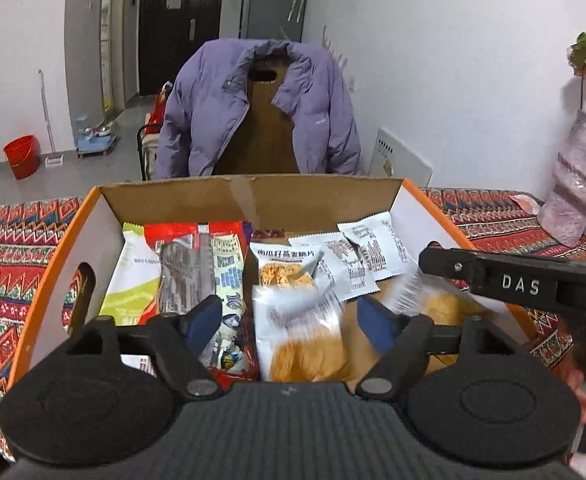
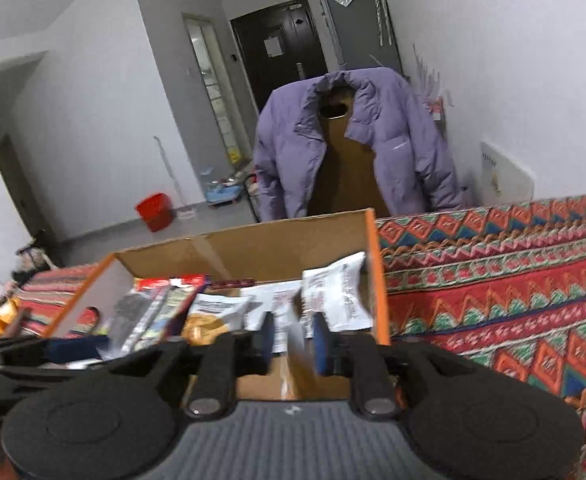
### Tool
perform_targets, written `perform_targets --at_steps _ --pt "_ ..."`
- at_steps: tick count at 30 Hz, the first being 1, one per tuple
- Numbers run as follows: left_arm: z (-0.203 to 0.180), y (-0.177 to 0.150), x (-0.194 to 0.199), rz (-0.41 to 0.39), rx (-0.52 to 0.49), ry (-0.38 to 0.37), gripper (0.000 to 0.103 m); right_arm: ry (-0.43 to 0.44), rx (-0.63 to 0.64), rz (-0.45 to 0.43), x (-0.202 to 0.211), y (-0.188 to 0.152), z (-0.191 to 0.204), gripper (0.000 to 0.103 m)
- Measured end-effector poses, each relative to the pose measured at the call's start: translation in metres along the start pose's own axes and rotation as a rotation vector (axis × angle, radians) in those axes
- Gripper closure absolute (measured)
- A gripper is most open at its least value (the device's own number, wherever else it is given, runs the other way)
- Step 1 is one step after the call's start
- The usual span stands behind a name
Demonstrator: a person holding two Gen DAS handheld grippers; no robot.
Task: Organize snacks
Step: 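Lower both held snacks into the cardboard box and open both tools, then withdraw both tools from the box back toward the snack pile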
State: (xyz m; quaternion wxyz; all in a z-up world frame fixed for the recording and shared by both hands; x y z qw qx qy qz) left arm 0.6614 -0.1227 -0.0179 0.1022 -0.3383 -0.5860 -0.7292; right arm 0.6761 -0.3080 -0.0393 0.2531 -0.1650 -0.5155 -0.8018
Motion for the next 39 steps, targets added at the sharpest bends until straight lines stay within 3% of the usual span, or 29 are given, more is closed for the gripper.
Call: perform_targets --at_steps 2,11,17,22,25,29,39 --pt "0.001 0.002 0.007 -0.012 -0.006 -0.004 0.021 -0.010 0.012 -0.039 0.008 0.007 0.000 0.051" --pt "0.028 0.002 0.070 -0.047 -0.002 0.051 0.021 -0.003 0.125 -0.061 0.072 0.017 0.016 0.047" --pt "0.036 -0.025 0.141 -0.079 -0.027 0.101 0.015 -0.041 0.259 -0.055 0.136 -0.001 0.032 0.026" --pt "0.031 -0.071 0.206 -0.107 -0.034 0.142 0.012 -0.010 0.278 -0.045 0.195 -0.040 0.037 0.015" --pt "0.024 -0.103 0.250 -0.146 -0.040 0.158 0.003 0.006 0.306 -0.054 0.229 -0.069 0.042 0.011" --pt "0.010 -0.144 0.295 -0.186 -0.064 0.245 0.002 0.019 0.333 -0.077 0.274 -0.117 0.046 0.007" --pt "-0.020 -0.240 0.363 -0.139 0.047 0.241 0.000 0.005 0.281 -0.082 0.359 -0.224 0.029 0.000"
Point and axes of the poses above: each gripper's, at about its wrist camera, not at the fingertips, and x roughly against the way its jaws point, z to its left, y to its top, the point moved 7 cm from there along -x, roughly the way its jaws point, and after that the axes turned 12 degrees about -x, right-handed, at the moved point
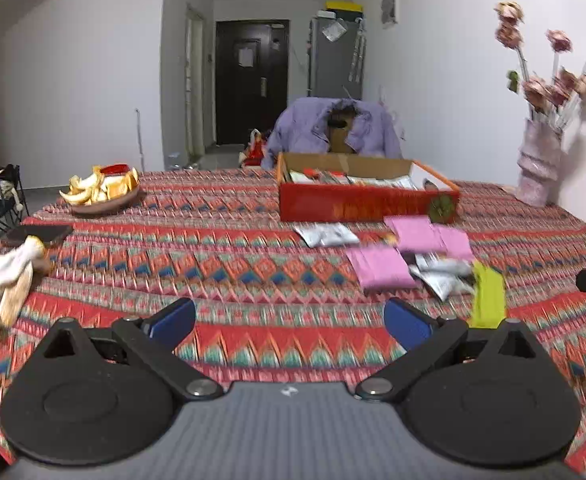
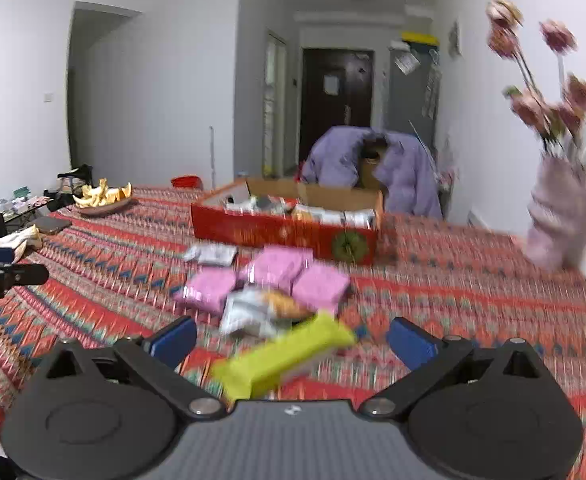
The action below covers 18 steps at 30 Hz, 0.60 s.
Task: Organize snacks
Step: 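Withdraw both tools from the box back toward the snack pile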
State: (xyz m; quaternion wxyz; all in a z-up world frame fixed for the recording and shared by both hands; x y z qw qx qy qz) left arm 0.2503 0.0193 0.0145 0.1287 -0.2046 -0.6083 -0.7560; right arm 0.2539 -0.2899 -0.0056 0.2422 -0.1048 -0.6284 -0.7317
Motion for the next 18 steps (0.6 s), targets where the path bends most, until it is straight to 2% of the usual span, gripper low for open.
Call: perform_targets --at_steps 6,13,18 --pt "-0.003 -0.018 0.013 0.013 0.033 -0.002 0.000 0.020 0.002 0.019 0.021 -0.026 0.006 0.000" --pt "-0.006 -0.023 0.012 0.031 0.024 0.015 0.000 0.020 -0.042 -0.011 0.025 -0.024 0.004 0.000" --pt "-0.006 -0.025 0.002 0.054 0.035 0.000 0.000 0.020 -0.059 -0.020 0.017 -0.022 0.000 0.001"
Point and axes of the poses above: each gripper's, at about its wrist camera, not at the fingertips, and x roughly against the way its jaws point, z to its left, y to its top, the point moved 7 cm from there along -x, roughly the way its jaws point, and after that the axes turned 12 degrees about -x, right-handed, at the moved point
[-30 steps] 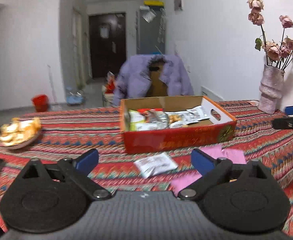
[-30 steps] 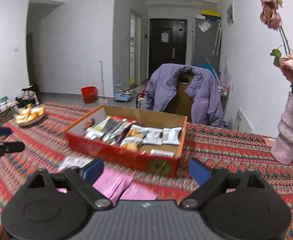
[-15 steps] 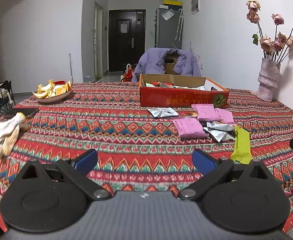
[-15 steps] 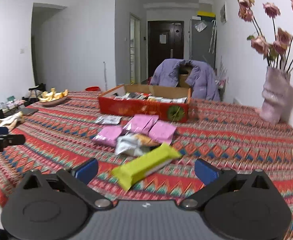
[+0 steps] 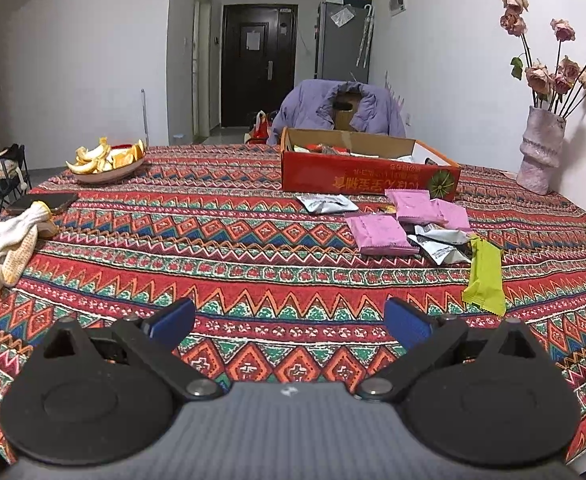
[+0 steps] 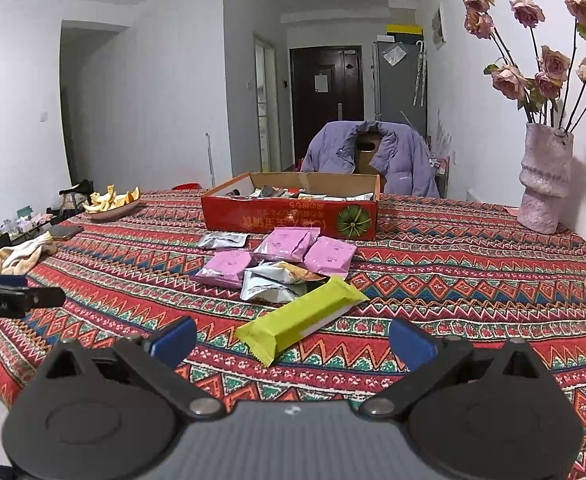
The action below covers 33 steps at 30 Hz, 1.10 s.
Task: Organize snacks
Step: 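Withdraw both tools from the box back toward the snack pile, then grasp a white sachet with the left tool while the right grasps a white cracker bag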
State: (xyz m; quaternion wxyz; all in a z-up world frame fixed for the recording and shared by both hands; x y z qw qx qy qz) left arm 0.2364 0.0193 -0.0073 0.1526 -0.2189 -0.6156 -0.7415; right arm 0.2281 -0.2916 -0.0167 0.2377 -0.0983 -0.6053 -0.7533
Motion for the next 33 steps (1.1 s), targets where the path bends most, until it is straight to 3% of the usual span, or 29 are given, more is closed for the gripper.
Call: perform_targets --at_steps 9,17,20,23,30,33 --pt "-0.003 0.012 -0.033 0.032 -0.026 -0.023 0.000 0.015 -0.018 0.039 -0.038 0.006 -0.003 0.010" --pt "-0.003 0.045 -0.095 0.045 -0.124 -0.040 0.000 0.060 0.102 0.127 -0.108 0.027 0.003 0.013" --pt "0.000 0.060 -0.127 0.036 -0.163 -0.089 0.000 0.086 0.158 0.152 -0.142 0.037 0.008 0.015" --pt "0.000 0.076 -0.164 0.018 -0.220 -0.158 0.000 0.131 0.178 0.190 -0.178 0.042 0.011 0.025" --pt "-0.010 0.103 -0.241 -0.013 -0.384 -0.296 0.001 0.251 0.212 0.296 -0.234 0.042 0.020 0.028" --pt "-0.019 0.108 -0.270 -0.006 -0.432 -0.358 0.003 0.295 0.171 0.324 -0.242 0.040 0.017 0.028"
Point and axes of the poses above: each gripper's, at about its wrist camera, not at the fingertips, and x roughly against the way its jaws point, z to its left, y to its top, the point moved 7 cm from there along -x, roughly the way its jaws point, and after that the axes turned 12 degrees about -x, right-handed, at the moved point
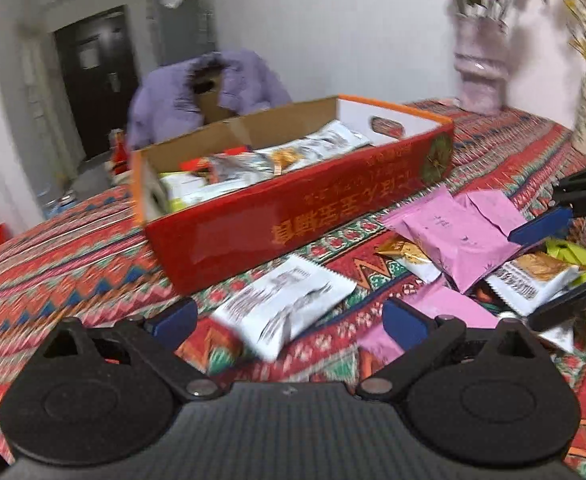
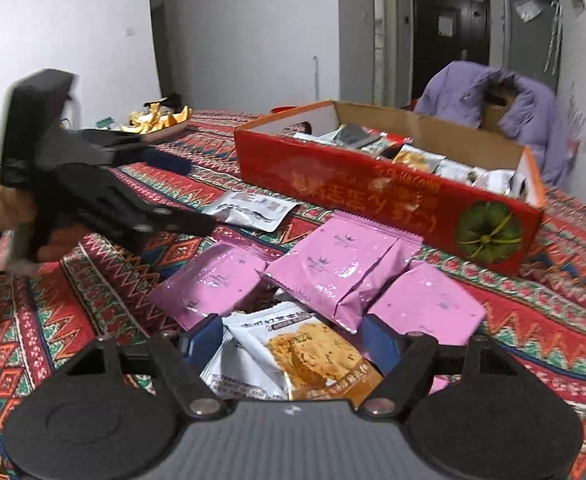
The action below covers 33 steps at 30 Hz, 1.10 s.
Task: Organize snacks
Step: 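Grasp a white sachet with the left tool while the right grasps a white cracker bag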
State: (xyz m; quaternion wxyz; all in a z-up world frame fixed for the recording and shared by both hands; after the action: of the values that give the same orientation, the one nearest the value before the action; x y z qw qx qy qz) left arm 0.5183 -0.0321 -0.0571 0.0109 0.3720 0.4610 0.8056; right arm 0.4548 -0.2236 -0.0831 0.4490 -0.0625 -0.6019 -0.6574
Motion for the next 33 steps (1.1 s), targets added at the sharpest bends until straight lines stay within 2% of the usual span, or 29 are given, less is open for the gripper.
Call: perform_targets --at_steps 4,6,11,12,13,15,16,18,20,25,29,33 --pt "0.014 0.003 -0.030 -0.014 0.065 -0.112 0.003 0.034 -0.128 0.005 0.001 -0.001 -0.015 0.031" --pt "0.021 0.004 -0.039 -0.028 0.081 -0.131 0.003 0.047 -0.188 0.007 0.005 0.000 -0.020 0.032" --pt "0.020 -0.002 -0.053 -0.006 0.027 -0.231 0.004 0.055 -0.162 0.019 0.007 -0.005 -0.020 0.032" --pt "0.019 -0.001 -0.050 -0.008 0.022 -0.228 0.006 0.057 -0.158 0.023 0.006 -0.006 -0.019 0.030" --pt "0.017 -0.002 -0.047 -0.008 0.020 -0.225 0.015 0.058 -0.163 0.027 0.004 -0.006 -0.019 0.030" --pt "0.014 -0.005 -0.040 -0.021 0.015 -0.201 0.028 0.057 -0.176 0.035 0.002 -0.006 -0.019 0.033" --pt "0.013 -0.006 -0.037 -0.026 0.016 -0.196 0.041 0.063 -0.172 0.044 0.001 -0.006 -0.018 0.036" --pt "0.011 -0.008 -0.030 -0.015 0.040 -0.179 0.049 0.061 -0.171 0.048 0.004 -0.007 -0.016 0.055" --pt "0.008 -0.010 -0.020 -0.010 0.062 -0.164 0.059 0.053 -0.181 0.047 0.008 -0.008 -0.016 0.060" --pt "0.006 -0.019 0.018 -0.011 0.158 -0.083 0.062 0.023 -0.201 -0.001 0.030 -0.010 -0.012 0.061" --pt "0.003 -0.019 0.075 -0.064 0.204 0.041 0.062 -0.016 -0.232 -0.079 0.059 -0.012 -0.008 0.061" --pt "-0.012 -0.023 0.137 -0.113 0.313 0.102 0.062 -0.071 -0.251 -0.151 0.090 -0.020 0.006 0.061"
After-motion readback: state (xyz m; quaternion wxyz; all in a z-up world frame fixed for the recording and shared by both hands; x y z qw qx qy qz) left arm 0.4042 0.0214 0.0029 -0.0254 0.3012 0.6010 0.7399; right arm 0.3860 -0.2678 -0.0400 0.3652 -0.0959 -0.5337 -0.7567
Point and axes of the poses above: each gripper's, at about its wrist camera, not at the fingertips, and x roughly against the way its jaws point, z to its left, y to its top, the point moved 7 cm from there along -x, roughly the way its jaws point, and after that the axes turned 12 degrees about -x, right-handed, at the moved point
